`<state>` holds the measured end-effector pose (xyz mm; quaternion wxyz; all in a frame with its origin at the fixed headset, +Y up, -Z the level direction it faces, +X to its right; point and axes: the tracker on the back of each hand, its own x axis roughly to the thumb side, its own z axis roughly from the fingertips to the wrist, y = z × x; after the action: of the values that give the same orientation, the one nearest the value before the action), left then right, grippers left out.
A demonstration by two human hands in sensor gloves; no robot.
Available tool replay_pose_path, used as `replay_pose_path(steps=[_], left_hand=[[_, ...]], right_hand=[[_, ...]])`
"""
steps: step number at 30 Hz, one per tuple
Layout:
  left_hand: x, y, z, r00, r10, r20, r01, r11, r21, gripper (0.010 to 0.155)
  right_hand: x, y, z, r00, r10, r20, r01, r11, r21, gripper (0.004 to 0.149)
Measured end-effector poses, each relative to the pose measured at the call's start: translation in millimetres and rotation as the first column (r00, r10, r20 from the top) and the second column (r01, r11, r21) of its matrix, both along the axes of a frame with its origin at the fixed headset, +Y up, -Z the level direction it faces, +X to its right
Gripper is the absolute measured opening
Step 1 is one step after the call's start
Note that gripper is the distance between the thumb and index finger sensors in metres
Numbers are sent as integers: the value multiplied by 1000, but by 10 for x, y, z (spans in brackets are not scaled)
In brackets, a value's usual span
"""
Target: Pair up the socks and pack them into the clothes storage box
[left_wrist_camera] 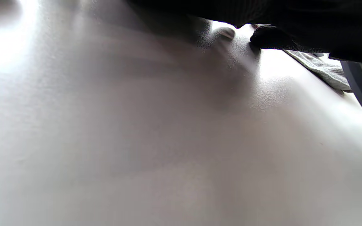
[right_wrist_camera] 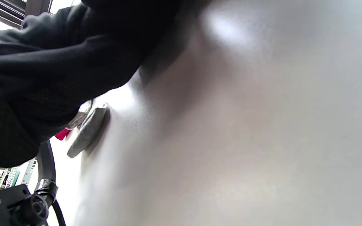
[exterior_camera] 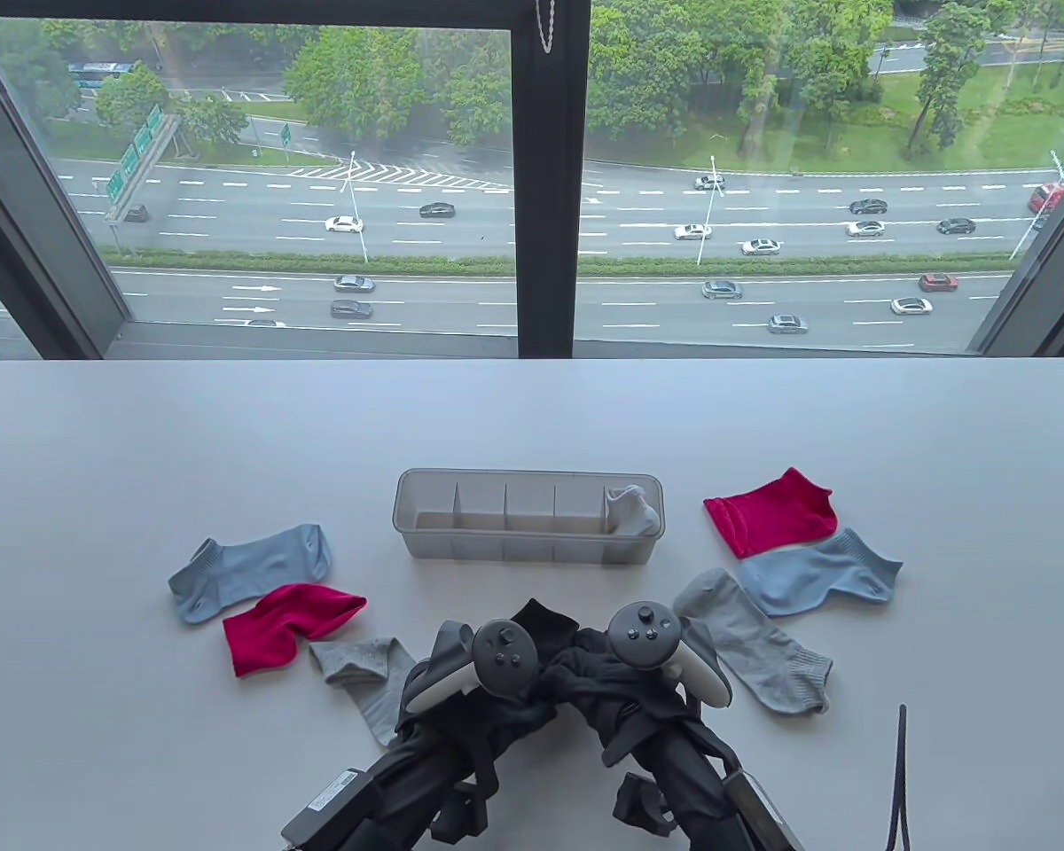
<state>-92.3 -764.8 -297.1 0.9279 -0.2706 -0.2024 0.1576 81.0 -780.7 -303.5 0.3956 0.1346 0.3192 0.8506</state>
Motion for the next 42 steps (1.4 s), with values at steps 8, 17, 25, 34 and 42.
replay_pose_path(steps=[8,17,25,34,42], left_hand=[[-17,111,-5,999,34,-21,-32,993,110,47],[-36,106,-6,1000,-13,-13,14,997,79,57],[-38,167,-4,1000,23,-21,-20,991,130,47],[-12,171,7,1000,-12,3,11,987,161,47],[-55,211,7,999,34,-22,-29,979,199,69]], right_hand=[[15,-13,8,1000,-6,-28,6,1000,6,67],[-9,27,21,998,-55,15,54,997,48,47],[34,58,9,999,-48,24,46,996,79,60],[37,75,-1,995,-89,45,85,994,75,46],[75,100,-33,992,-110,55,106,992,72,45]])
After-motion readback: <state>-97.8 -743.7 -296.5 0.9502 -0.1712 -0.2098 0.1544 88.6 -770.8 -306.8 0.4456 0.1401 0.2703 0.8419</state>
